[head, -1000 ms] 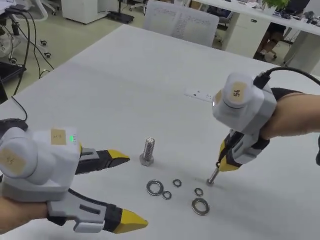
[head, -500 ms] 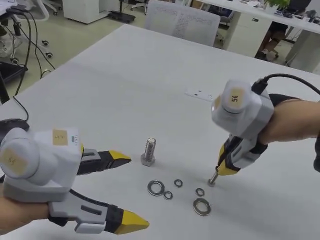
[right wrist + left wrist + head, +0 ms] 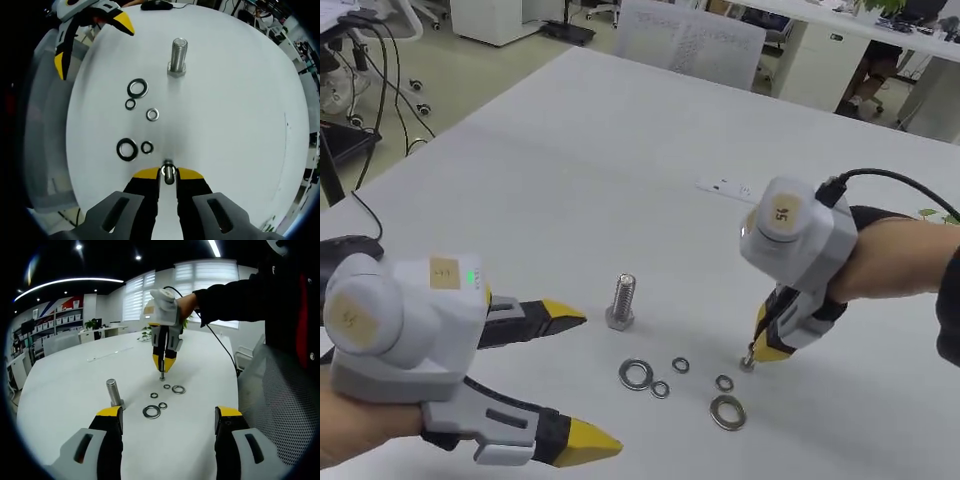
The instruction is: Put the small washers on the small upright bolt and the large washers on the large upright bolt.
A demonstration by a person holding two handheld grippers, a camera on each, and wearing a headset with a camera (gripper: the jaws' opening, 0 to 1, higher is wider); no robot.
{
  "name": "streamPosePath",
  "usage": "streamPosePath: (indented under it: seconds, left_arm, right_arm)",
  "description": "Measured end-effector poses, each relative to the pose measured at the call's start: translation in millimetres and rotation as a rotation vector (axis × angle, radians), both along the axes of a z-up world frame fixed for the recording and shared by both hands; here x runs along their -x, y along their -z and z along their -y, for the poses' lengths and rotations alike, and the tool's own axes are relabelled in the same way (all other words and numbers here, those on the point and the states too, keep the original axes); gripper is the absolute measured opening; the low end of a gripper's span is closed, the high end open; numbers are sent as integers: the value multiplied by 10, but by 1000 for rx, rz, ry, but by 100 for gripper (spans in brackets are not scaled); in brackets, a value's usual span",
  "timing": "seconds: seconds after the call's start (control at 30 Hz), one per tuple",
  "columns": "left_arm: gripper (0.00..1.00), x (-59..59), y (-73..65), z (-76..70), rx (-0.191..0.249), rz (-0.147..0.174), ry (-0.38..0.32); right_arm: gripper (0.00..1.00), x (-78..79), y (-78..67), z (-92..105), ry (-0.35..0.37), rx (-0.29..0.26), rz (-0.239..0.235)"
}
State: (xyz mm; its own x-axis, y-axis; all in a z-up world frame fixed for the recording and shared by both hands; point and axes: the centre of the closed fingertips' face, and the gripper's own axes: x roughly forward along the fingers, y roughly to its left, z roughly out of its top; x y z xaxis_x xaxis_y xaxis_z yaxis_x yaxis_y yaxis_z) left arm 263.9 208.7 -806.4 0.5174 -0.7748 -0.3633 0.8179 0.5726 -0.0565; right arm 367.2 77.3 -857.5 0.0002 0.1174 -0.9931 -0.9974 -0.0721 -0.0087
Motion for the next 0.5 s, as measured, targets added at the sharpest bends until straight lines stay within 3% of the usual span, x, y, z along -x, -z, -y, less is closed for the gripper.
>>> streamPosePath:
  seconds: [0.5]
  left_arm:
    - [74,-1,-6,14,2,-3,-1]
  right_arm:
    - [13,-43,150,-19,-14,17,18]
